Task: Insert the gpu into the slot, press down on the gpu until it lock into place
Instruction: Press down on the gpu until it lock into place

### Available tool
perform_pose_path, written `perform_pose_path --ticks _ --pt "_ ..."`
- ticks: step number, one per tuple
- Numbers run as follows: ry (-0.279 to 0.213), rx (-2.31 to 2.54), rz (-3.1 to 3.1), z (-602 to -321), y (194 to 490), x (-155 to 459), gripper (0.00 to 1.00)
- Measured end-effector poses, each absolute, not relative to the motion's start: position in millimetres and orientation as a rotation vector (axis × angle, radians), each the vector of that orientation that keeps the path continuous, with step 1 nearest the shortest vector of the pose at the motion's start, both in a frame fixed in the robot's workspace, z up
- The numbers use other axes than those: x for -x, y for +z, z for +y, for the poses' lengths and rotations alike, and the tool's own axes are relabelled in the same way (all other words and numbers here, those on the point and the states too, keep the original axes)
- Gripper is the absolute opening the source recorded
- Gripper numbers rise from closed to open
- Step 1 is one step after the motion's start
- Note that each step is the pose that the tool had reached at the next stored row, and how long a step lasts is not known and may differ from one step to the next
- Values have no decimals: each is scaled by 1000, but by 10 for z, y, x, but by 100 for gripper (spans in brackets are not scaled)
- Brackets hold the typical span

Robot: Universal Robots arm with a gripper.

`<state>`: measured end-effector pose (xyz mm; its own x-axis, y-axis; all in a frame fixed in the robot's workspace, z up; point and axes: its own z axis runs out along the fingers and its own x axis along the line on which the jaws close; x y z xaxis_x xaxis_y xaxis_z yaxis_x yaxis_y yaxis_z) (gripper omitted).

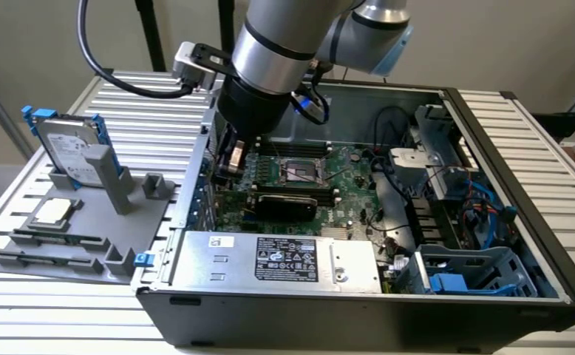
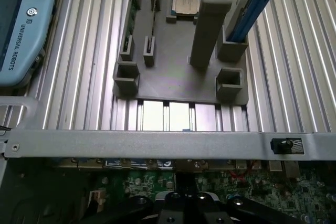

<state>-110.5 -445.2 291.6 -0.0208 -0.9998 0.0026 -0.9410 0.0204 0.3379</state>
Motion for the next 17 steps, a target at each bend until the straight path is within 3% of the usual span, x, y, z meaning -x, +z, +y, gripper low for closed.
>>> perform_pose_path --ticks 17 --pt "-367 -1938 -2136 -4448 2913 1114 11"
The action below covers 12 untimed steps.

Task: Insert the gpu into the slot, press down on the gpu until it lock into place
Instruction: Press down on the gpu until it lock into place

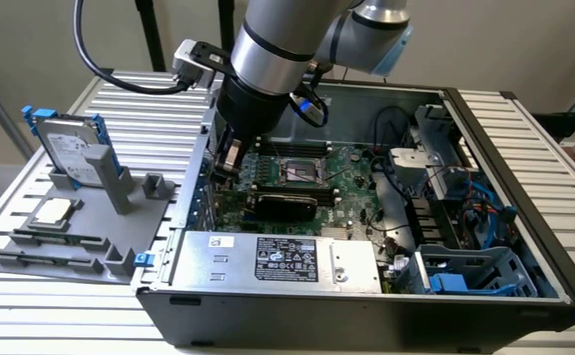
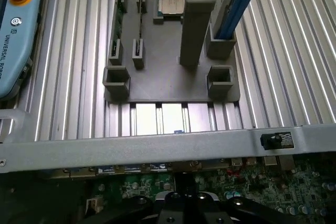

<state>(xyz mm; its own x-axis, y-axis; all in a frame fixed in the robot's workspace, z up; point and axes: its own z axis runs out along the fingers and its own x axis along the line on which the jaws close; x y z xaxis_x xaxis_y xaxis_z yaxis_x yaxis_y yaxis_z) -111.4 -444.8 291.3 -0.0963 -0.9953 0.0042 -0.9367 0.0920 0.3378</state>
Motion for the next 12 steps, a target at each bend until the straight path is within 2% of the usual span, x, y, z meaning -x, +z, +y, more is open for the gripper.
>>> perform_pose_path --ticks 12 --pt "-379 -1907 -2160 -4442 2923 1130 11"
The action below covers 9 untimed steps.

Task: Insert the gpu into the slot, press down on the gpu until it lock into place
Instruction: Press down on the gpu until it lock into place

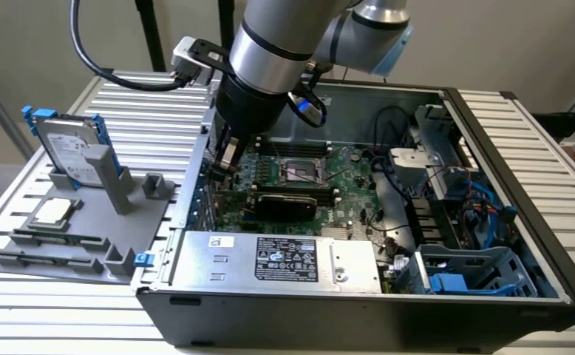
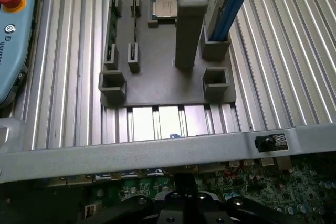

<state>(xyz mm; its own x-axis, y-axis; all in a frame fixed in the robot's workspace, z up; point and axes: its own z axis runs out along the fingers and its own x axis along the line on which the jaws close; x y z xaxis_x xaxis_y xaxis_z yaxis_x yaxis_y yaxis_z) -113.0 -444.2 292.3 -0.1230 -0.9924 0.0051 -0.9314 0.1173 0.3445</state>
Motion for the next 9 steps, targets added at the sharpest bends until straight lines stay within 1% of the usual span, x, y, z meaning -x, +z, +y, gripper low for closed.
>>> perform_pose_path --ticks 9 --pt "-372 -1893 -2167 -4436 2893 1135 11"
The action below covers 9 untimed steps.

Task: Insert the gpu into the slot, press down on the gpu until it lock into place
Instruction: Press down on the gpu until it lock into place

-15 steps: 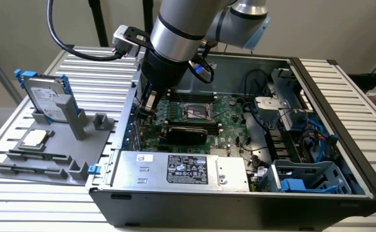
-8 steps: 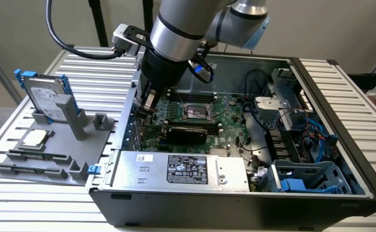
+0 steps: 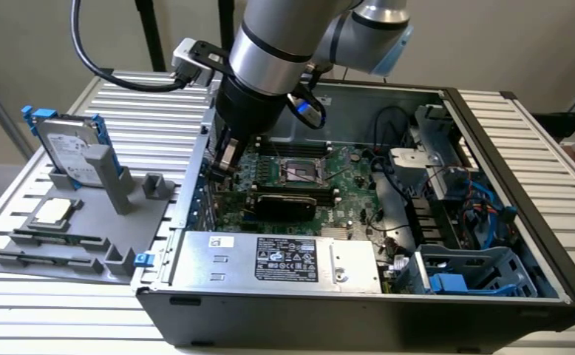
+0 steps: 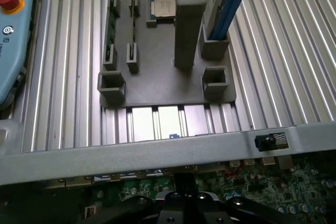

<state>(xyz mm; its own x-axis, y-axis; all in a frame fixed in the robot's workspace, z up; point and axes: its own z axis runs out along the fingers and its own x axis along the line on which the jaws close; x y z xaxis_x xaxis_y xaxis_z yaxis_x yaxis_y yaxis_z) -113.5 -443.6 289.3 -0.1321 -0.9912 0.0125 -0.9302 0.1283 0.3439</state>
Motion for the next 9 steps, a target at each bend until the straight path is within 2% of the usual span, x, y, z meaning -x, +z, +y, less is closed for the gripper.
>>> perform_pose_path --ticks 9 --pt "-373 -1888 -2173 -4434 2920 1115 11"
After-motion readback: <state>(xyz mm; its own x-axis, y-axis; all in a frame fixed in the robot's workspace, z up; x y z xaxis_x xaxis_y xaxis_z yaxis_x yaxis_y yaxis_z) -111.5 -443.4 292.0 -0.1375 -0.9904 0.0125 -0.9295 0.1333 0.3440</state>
